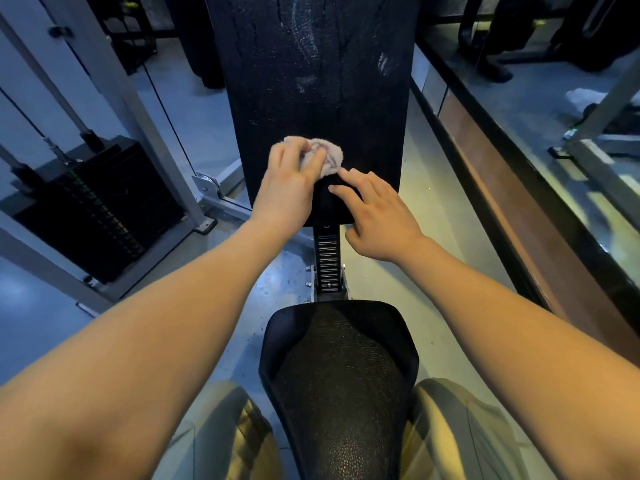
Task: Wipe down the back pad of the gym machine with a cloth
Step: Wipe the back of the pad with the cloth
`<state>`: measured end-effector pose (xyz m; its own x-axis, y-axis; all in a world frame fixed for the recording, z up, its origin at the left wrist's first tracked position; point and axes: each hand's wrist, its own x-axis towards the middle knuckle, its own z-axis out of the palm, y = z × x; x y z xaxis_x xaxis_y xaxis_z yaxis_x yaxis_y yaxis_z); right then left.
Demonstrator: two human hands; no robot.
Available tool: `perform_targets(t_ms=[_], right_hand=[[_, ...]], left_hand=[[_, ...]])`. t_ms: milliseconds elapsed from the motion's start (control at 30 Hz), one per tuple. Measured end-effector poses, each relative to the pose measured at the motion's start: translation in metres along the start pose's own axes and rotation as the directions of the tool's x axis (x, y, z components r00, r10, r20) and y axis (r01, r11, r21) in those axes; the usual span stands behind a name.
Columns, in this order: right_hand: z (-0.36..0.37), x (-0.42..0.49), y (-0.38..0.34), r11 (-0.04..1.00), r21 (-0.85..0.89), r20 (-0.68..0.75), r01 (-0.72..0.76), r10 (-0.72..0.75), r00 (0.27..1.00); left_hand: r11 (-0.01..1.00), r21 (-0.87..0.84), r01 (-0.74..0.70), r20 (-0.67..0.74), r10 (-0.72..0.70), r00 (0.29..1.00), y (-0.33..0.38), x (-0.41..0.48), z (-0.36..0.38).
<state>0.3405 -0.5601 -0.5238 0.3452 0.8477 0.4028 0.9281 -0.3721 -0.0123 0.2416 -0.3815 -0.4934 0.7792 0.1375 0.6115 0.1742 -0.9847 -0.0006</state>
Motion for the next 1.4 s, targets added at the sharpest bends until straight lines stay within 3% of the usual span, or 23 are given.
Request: perform_targets(t_ms=[100, 200, 300, 433, 533, 700, 800, 833, 933, 1000, 1067, 1167, 1400], right_hand=[[-0.005, 0.002, 0.0, 1.0, 0.019, 0.026, 0.005, -0.006, 1.0], [-0.015, 0.004, -0.004, 0.997, 0.076, 0.064, -0.021, 0.016, 0.998], [-0.032, 0.017, -0.015, 0.95, 0.263, 0.087, -0.167, 0.149, 0.985], [-0.058, 0.042, -0.018, 0.773, 0.524, 0.132, -0.358, 0.341, 0.931], [-0.073, 0.048, -0.013, 0.59, 0.736, 0.137, -0.33, 0.348, 0.928], [-0.067, 0.054, -0.018, 0.31, 0.901, 0.192, -0.302, 0.337, 0.922], [-0.058, 0.062, -0.018, 0.364, 0.883, 0.125, -0.296, 0.427, 0.895], [-0.057, 0.064, -0.017, 0.397, 0.867, 0.1, -0.3, 0.451, 0.887], [-0.053, 0.067, -0.009, 0.589, 0.726, 0.016, -0.354, 0.5, 0.866], [-0.049, 0.071, -0.011, 0.738, 0.561, -0.028, -0.375, 0.47, 0.882], [-0.044, 0.078, -0.016, 0.865, 0.339, -0.08, -0.37, 0.418, 0.905], [-0.04, 0.084, -0.017, 0.907, 0.13, -0.112, -0.4, 0.415, 0.903], [-0.046, 0.084, -0.007, 0.938, 0.05, -0.142, -0.342, 0.346, 0.928]], left_hand=[[0.999, -0.011, -0.042, 0.078, 0.043, 0.996, -0.005, -0.009, 0.001], [1.0, 0.005, 0.011, 0.192, -0.011, 0.981, -0.003, -0.004, -0.009], [0.994, -0.085, 0.076, 0.232, -0.054, 0.971, 0.009, 0.0, -0.017], [0.979, -0.184, 0.091, 0.184, -0.056, 0.981, 0.02, 0.004, -0.028], [0.934, -0.351, 0.062, 0.171, -0.001, 0.985, 0.023, 0.017, -0.039], [0.811, -0.572, 0.123, 0.263, 0.039, 0.964, 0.015, 0.03, -0.067], [0.701, -0.676, 0.229, 0.351, 0.033, 0.936, 0.009, 0.036, -0.083], [0.714, -0.657, 0.242, 0.387, 0.043, 0.921, 0.006, 0.037, -0.085], [0.902, -0.369, 0.225, 0.361, -0.084, 0.929, -0.009, 0.033, -0.076], [0.941, -0.174, 0.289, 0.293, -0.23, 0.928, -0.02, 0.029, -0.069], [0.947, -0.053, 0.317, 0.303, -0.287, 0.909, -0.025, 0.028, -0.061], [0.944, 0.051, 0.327, 0.293, -0.327, 0.898, -0.023, 0.034, -0.049], [0.948, 0.123, 0.295, 0.236, -0.316, 0.919, -0.028, 0.036, -0.041]])
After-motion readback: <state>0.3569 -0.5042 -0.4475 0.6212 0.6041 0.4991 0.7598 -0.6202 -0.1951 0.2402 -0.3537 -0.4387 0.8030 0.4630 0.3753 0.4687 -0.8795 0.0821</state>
